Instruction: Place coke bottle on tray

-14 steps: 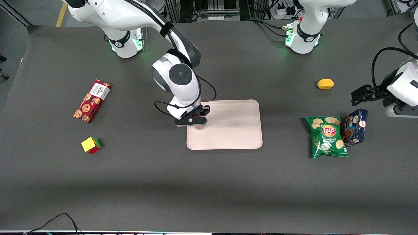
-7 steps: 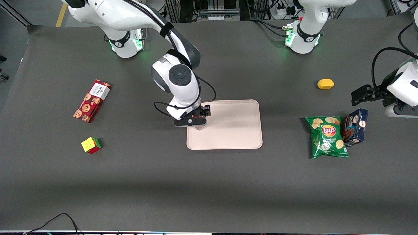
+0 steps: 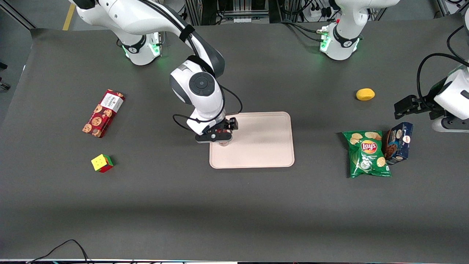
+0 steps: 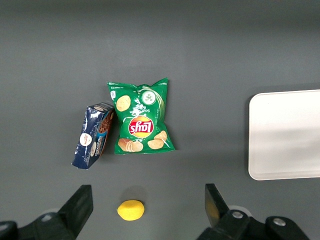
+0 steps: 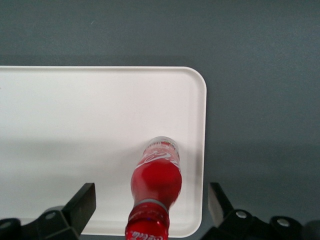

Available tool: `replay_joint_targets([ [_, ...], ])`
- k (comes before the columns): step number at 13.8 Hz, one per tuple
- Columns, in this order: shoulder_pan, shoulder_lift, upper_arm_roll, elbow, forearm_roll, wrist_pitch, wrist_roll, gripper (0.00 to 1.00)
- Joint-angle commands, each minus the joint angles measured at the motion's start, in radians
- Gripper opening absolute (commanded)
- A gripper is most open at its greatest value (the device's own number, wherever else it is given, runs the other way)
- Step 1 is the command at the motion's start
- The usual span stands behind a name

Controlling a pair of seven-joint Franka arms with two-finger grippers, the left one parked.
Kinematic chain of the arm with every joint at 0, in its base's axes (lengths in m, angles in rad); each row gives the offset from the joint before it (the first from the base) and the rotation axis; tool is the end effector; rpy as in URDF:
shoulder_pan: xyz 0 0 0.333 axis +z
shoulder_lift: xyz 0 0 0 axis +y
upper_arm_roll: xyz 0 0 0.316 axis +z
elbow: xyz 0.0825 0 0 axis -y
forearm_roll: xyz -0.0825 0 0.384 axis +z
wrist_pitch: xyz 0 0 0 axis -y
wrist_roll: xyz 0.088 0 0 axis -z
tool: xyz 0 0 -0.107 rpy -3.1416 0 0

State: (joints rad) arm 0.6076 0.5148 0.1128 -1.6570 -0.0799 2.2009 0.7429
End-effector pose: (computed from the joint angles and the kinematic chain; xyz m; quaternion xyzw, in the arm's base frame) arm 0.5202 0.4410 0.3158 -0.9998 -0.0041 -0.0156 0.0073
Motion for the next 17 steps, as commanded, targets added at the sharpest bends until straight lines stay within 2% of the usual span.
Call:
replay_joint_targets([
  [1, -0.008, -0.048, 0.004, 0.034, -0.018, -0.039, -0.022, 1.00],
  [6, -0.040, -0.269, -0.013, 0.167, -0.008, -0.424, -0.287, 1.00],
  [8, -0.092, -0.349, -0.015, 0.229, -0.003, -0.563, -0.402, 1.00],
  [10, -0.220, -0.398, 0.002, 0.299, -0.004, -0.700, -0.490, 1.00],
  [14, -0.446, -0.473, 0.005, 0.307, -0.003, -0.774, -0.543, 1.00],
  [17, -0.532, -0.478, -0.010, 0.286, 0.000, -0.773, -0.565, 1.00],
])
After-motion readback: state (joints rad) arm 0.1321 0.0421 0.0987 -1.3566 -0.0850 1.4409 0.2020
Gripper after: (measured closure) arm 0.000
